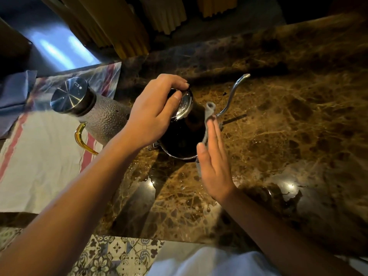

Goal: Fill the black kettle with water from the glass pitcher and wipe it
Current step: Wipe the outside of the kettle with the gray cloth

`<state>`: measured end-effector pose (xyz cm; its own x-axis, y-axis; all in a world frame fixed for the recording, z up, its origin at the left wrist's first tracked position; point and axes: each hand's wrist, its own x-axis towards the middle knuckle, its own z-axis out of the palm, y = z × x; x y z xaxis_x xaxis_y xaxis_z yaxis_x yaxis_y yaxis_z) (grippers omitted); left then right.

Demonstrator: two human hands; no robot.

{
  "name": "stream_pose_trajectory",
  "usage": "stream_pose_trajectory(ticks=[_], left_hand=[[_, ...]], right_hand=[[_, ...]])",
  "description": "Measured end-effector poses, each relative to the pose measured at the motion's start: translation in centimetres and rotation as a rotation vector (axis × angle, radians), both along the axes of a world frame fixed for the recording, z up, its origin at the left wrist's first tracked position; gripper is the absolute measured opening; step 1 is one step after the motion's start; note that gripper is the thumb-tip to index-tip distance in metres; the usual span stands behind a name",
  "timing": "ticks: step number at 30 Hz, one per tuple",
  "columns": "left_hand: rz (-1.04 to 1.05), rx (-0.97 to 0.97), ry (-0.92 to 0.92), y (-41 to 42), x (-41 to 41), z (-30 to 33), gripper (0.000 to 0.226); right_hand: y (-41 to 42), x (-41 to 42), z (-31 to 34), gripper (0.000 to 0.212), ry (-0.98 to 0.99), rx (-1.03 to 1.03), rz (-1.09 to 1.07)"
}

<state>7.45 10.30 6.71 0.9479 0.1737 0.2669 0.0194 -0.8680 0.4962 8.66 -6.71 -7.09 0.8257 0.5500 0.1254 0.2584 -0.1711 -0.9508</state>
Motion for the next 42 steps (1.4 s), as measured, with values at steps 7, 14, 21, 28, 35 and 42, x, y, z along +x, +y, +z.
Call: stream_pose_trajectory(ticks=[7, 14, 21, 28, 35, 42], left_hand=[[-0.008, -0.018, 0.001, 0.1, 0.1, 0.0, 0.027], [-0.002, -0.014, 0.01, 0.2, 0.0, 0.1, 0.028], [-0.005, -0.023, 0.027, 0.1, 0.0, 0.0, 0.03], [-0.001, -0.047, 0.058, 0.0, -0.2, 0.4, 0.03], [0.022, -0.021, 0.071, 0.0, -0.1, 0.4, 0.031], [0.047, 0.007, 0.042, -0.5, 0.0, 0.2, 0.033]], right_hand=[[0.3, -0.3, 2.5, 0.08, 0.021, 0.026, 0.025], [1.4, 1.8, 4.0, 0.069, -0.019, 0.094, 0.072], [-2.6, -2.1, -0.2, 0.079, 0.175, -0.073, 0.071], [-1.1, 0.2, 1.2, 0.078, 0.505, 0.026, -0.026], [-0.3, 4.0, 2.0, 0.068, 0.703, 0.209, -0.158], [0.4, 4.7, 3.2, 0.061, 0.721, 0.207, -0.198]])
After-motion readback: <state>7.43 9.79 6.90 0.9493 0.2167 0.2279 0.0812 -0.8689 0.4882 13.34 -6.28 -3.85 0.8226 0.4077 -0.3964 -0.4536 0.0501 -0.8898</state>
